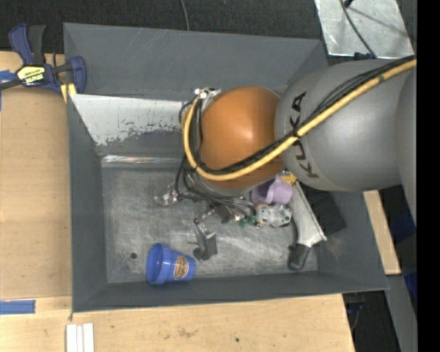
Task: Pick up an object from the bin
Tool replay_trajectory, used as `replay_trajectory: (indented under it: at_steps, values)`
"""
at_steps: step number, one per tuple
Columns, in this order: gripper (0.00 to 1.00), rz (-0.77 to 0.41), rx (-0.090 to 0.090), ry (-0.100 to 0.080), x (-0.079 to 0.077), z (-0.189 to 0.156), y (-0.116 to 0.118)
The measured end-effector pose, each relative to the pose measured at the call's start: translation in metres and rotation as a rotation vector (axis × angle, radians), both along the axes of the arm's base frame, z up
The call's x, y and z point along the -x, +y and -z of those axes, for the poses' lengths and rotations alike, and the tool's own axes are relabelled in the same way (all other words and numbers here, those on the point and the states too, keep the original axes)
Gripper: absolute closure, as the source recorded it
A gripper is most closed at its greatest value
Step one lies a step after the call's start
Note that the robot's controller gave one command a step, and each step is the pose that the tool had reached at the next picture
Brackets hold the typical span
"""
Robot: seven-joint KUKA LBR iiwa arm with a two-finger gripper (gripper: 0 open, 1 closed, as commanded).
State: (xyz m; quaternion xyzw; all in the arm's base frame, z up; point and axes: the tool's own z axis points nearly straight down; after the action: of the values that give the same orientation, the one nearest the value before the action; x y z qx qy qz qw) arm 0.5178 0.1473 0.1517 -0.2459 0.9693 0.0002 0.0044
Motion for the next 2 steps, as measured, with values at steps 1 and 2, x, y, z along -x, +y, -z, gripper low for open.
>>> replay_trajectory:
  at_steps: [1,2]
  values:
    - [0.0,-0.004,0.005,0.018,0.0,-0.012,0.011]
    - [0.0,-0.041,-0.001,-0.006,0.008,-0.023,0.005]
